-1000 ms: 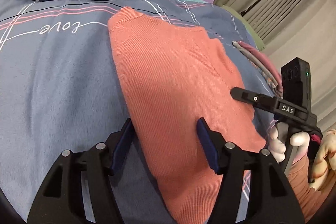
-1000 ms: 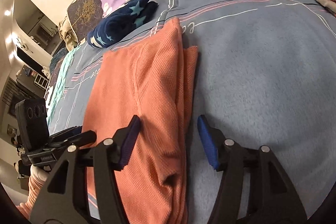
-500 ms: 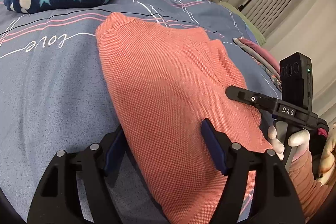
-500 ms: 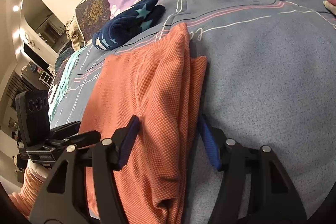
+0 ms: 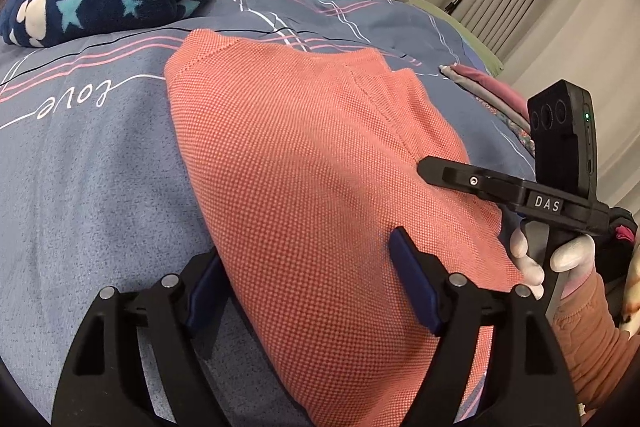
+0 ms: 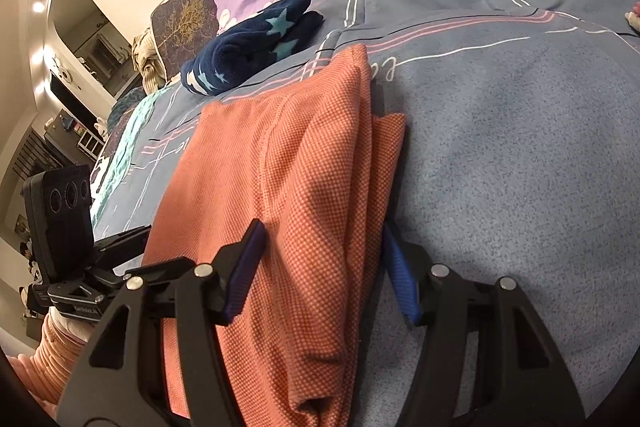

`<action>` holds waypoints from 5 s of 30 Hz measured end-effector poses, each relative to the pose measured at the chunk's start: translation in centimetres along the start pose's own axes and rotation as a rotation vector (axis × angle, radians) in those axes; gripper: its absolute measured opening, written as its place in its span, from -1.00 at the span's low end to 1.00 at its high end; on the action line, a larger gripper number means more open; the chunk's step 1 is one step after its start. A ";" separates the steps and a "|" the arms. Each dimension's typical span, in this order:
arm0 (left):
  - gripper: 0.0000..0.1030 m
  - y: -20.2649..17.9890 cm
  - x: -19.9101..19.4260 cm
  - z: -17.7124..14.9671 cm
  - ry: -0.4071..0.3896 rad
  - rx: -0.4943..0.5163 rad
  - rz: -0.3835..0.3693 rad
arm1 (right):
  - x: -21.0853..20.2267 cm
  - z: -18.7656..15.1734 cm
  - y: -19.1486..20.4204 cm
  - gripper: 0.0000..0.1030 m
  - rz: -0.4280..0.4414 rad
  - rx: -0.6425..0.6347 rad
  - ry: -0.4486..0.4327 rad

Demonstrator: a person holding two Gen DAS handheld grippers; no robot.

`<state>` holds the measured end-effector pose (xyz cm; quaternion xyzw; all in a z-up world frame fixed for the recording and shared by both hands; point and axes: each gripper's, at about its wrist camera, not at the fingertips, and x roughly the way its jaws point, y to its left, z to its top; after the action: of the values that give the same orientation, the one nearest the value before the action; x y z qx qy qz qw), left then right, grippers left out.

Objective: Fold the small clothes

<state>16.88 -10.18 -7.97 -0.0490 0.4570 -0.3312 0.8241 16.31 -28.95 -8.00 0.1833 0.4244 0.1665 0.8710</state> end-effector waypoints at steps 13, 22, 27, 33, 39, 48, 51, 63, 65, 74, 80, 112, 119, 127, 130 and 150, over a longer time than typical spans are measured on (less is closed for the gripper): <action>-0.05 0.8 -0.1 0.1 -0.047 -0.039 -0.060 | 0.4 0.0 0.0 -0.26 0.052 -0.008 -0.011; -0.34 -2.3 -2.5 0.4 -0.125 0.072 0.022 | -2.5 -0.3 4.9 -0.57 -0.086 -0.187 -0.129; -0.36 -5.0 -5.0 1.2 -0.167 0.131 0.029 | -6.0 -0.2 5.8 -0.59 -0.069 -0.175 -0.203; -0.40 -10.0 -6.9 2.0 -0.193 0.225 0.009 | -12.9 -1.0 7.3 -0.61 -0.071 -0.209 -0.361; -0.41 -16.0 -8.2 2.7 -0.227 0.327 -0.033 | -19.0 -2.2 6.6 -0.61 -0.139 -0.234 -0.472; -0.41 -26.3 -7.0 3.9 -0.225 0.490 -0.102 | -28.3 -4.6 2.9 -0.61 -0.271 -0.185 -0.590; -0.41 -29.1 -6.3 4.5 -0.221 0.519 -0.124 | -30.4 -4.9 1.4 -0.61 -0.299 -0.160 -0.612; -0.40 -38.4 -2.1 8.2 -0.232 0.642 -0.151 | -36.1 -3.5 -4.2 -0.61 -0.467 -0.153 -0.667; -0.40 -39.6 -1.3 9.0 -0.233 0.655 -0.158 | -36.8 -2.8 -5.7 -0.61 -0.492 -0.144 -0.672; -0.40 -43.4 3.4 13.2 -0.253 0.686 -0.181 | -38.2 2.7 -12.3 -0.63 -0.572 -0.072 -0.666; -0.40 -44.8 6.6 16.6 -0.216 0.632 -0.202 | -37.8 6.3 -14.9 -0.63 -0.663 -0.089 -0.607; -0.01 -43.9 19.8 13.7 -0.055 0.627 0.050 | -28.7 2.8 -32.8 -0.02 -0.830 0.355 -0.406; 0.39 -41.8 16.8 11.4 -0.077 0.649 0.031 | -29.6 -3.5 -26.7 0.12 -0.853 0.284 -0.462; 0.54 -38.2 8.3 6.9 -0.201 0.549 -0.102 | -32.4 -14.3 -16.4 0.96 -1.021 0.337 -0.699; 0.68 -37.9 5.2 5.5 -0.241 0.525 -0.133 | -33.6 -15.8 -14.0 0.96 -0.974 0.374 -0.711; 0.97 -33.3 -9.9 -2.5 -0.400 0.387 0.071 | -34.7 -16.1 -0.2 0.96 -0.861 0.221 -0.618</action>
<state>-5.37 -29.66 10.48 0.0609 0.2148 -0.3667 0.9032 -16.80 -41.73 6.17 0.1239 0.2000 -0.3128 0.9202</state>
